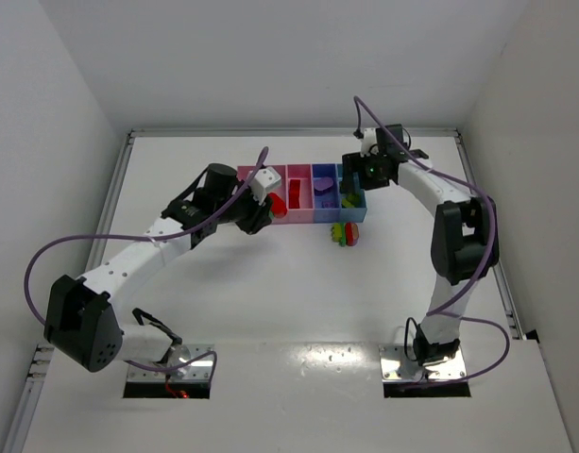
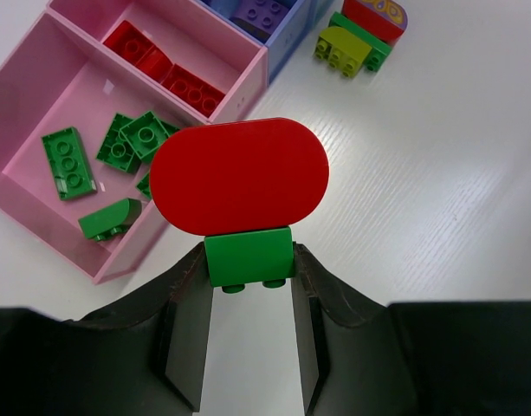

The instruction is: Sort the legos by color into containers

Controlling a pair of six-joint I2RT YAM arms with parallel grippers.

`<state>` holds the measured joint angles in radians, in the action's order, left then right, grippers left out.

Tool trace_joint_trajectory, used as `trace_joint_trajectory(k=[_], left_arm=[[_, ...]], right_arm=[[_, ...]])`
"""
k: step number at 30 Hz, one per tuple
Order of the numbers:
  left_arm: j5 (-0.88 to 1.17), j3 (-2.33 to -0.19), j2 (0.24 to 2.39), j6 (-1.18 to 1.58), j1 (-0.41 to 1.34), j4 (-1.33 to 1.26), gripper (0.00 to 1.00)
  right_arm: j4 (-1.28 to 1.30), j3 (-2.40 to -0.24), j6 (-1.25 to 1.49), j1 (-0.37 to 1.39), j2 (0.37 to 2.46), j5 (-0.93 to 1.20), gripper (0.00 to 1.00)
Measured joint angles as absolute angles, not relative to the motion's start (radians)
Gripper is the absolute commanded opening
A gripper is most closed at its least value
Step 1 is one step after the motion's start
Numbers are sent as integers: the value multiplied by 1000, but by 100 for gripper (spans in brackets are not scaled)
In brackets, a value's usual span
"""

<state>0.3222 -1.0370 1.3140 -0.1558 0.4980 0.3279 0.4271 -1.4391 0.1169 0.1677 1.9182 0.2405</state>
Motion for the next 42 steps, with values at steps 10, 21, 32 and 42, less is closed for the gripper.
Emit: trace_joint_trajectory(k=[10,21,32,42], left_arm=[[365,-1037,1314,-157,498,328,4],[368,-1038,1314,-157,556,317,4],[352,-1119,1337,-157,569,303,4],[326,-1136,1347,-174,583,285,4]], right_arm=[[249,-1449,344,154,1919,1022,84],[-14,-1436,624,299,1925,1342,85],[-44,-1431,664,324,1948,1363,83],[-66,-1413,693,334,1954,1353,7]])
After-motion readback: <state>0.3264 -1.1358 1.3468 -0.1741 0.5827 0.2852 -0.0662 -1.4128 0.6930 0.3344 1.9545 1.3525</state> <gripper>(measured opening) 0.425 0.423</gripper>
